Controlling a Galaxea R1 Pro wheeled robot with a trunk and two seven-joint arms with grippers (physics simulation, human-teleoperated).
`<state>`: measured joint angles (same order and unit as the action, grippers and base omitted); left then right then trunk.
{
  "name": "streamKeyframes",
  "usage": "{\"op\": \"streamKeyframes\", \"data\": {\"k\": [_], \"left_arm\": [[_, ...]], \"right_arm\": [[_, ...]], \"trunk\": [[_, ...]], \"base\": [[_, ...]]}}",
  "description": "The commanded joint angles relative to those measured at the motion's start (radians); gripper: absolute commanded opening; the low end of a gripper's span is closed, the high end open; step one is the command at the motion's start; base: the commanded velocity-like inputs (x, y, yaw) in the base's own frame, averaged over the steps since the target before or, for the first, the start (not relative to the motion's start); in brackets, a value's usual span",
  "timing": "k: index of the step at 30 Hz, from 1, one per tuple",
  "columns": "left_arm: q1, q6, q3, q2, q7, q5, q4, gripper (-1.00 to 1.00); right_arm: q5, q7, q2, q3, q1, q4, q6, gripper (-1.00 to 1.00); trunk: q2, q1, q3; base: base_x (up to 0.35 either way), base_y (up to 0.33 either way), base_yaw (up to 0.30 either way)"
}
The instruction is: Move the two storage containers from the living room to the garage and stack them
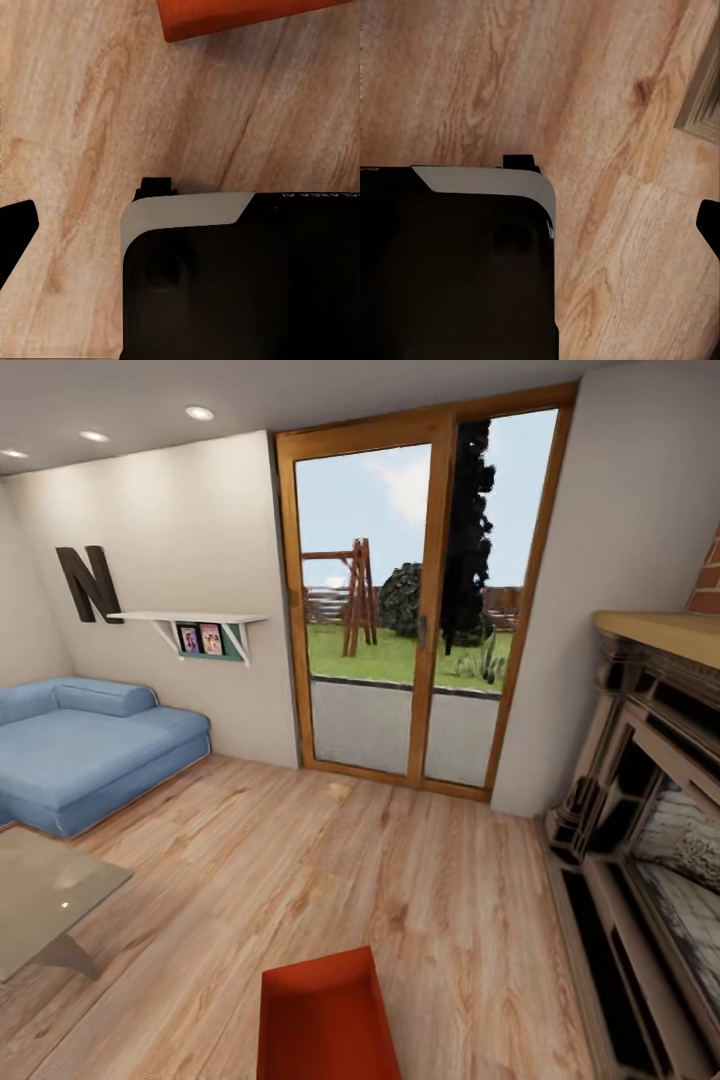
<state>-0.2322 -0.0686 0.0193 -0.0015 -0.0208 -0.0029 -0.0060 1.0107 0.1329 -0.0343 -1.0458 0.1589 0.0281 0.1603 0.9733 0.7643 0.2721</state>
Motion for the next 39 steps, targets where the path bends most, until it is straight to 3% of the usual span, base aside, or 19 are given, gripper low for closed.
{"op": "streamKeyframes", "data": {"k": [1,30,39], "left_arm": [[-0.001,-0.003,0.002,0.000,-0.002,0.000,0.001,1.00],[-0.001,-0.003,0.002,-0.002,-0.001,0.000,0.001,1.00],[-0.001,-0.005,0.002,0.002,-0.002,0.000,0.001,1.00]], "right_arm": [[0.007,0.000,-0.001,-0.008,0.001,0.003,0.004,1.00],[0.008,0.001,-0.001,-0.008,0.001,0.003,0.004,1.00],[0.008,0.001,-0.001,-0.008,0.001,0.003,0.004,1.00]], "trunk": [[0.001,0.000,0.001],[0.001,0.000,0.001],[0.001,0.000,0.001]], "base": [[0.000,-0.003,0.241],[0.001,0.000,0.266],[0.164,-0.103,0.071]]}}
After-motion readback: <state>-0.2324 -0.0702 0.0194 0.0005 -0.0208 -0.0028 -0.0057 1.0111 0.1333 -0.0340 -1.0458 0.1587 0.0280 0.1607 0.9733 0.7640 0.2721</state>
